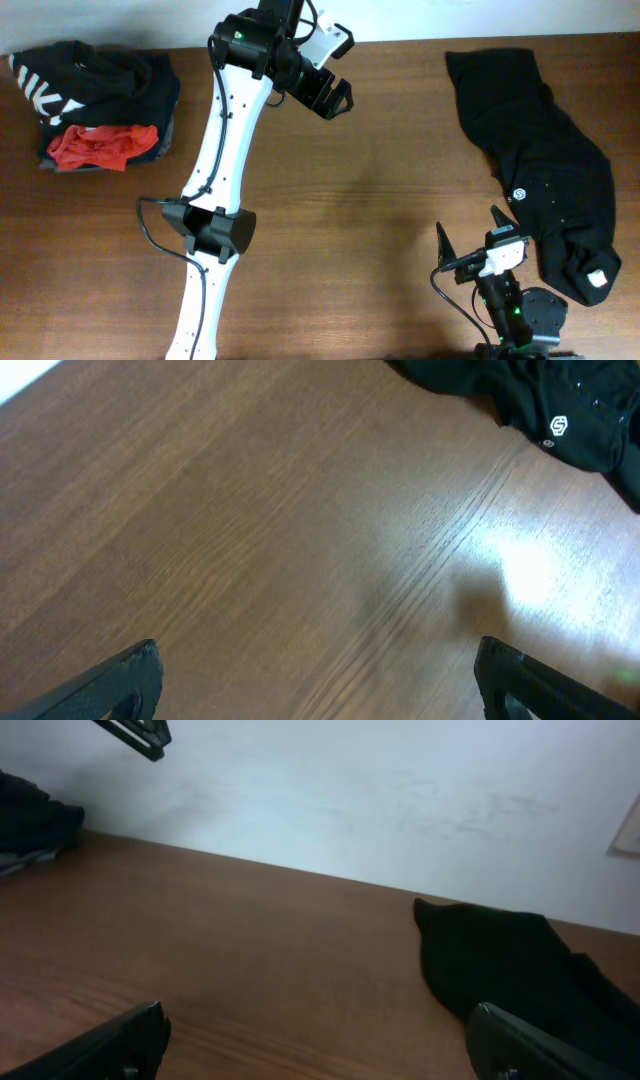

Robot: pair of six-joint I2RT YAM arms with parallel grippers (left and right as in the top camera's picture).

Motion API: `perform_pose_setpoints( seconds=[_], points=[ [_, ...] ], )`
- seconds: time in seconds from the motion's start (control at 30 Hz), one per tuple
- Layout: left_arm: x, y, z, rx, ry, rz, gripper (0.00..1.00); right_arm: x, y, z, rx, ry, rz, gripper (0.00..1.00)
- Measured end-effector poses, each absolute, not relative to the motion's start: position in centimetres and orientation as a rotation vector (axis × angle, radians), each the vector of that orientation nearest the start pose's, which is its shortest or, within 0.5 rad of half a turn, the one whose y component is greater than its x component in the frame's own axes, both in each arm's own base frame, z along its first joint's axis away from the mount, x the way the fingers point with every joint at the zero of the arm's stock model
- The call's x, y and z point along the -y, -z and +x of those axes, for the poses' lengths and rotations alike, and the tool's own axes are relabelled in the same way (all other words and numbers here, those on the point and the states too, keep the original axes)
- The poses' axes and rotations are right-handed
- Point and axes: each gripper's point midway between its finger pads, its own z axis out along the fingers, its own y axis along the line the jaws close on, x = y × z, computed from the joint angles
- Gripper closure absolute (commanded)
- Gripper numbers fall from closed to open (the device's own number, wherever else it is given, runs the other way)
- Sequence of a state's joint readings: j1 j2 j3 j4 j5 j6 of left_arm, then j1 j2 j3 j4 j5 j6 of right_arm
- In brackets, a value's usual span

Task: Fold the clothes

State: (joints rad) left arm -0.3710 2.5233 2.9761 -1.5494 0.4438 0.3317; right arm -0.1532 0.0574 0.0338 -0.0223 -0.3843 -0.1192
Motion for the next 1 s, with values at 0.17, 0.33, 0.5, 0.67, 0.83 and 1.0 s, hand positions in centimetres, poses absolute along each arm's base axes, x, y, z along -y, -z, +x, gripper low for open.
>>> perform_pose_setpoints(
  seconds=[0.17, 0.33, 0.5, 0.67, 0.83, 1.0],
  points=[
    [26.26, -22.38, 47.08, -2.406, 0.602, 1.035, 0.01, -2.8, -16.62, 24.13, -1.593, -0.1, -0.268, 0.01],
    [26.24, -22.38, 47.09, -2.406, 0.602, 1.034, 0.01, -2.8, -16.62, 24.13, -1.593, -0.101, -0.267, 0.01],
    [26.24, -22.38, 47.09, -2.406, 0.602, 1.034, 0.01, -2.8, -16.62, 24.13, -1.593, -0.101, -0.268, 0.01],
    [26.24, -22.38, 47.09, -2.406, 0.602, 1.034, 0.01, -2.8, -16.62, 24.13, -1.593, -0.1, -0.268, 0.01],
    [26.19, -22.35, 47.14, -2.407, 0.595, 1.033, 0.01, -2.8, -16.62, 24.13, -1.593, -0.101, -0.268, 0.01],
    [25.52, -21.98, 47.34, -2.431, 0.539, 1.025, 0.01, -2.8, -16.62, 24.13, -1.593, -0.1, -0.268, 0.01]
  ],
)
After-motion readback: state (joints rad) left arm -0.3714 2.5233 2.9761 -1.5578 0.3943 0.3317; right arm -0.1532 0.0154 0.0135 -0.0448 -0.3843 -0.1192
